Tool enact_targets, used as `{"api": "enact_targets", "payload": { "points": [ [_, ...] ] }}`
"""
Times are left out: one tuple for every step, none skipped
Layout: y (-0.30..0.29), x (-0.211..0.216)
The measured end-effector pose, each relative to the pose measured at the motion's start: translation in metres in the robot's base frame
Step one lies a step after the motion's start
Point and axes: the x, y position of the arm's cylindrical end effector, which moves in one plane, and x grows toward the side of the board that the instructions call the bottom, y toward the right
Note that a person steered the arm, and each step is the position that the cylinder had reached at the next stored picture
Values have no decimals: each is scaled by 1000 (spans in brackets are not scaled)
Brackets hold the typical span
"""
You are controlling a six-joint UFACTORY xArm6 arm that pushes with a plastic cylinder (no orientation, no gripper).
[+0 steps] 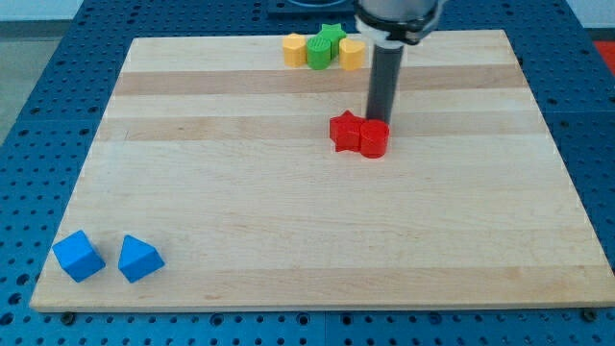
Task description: Push the red star into the blue triangle
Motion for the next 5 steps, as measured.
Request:
{"api": "enact_targets", "payload": {
  "points": [
    [-35, 8],
    [-59, 27],
    [-60, 54],
    [-60, 77],
    [-60, 104]
  ]
}}
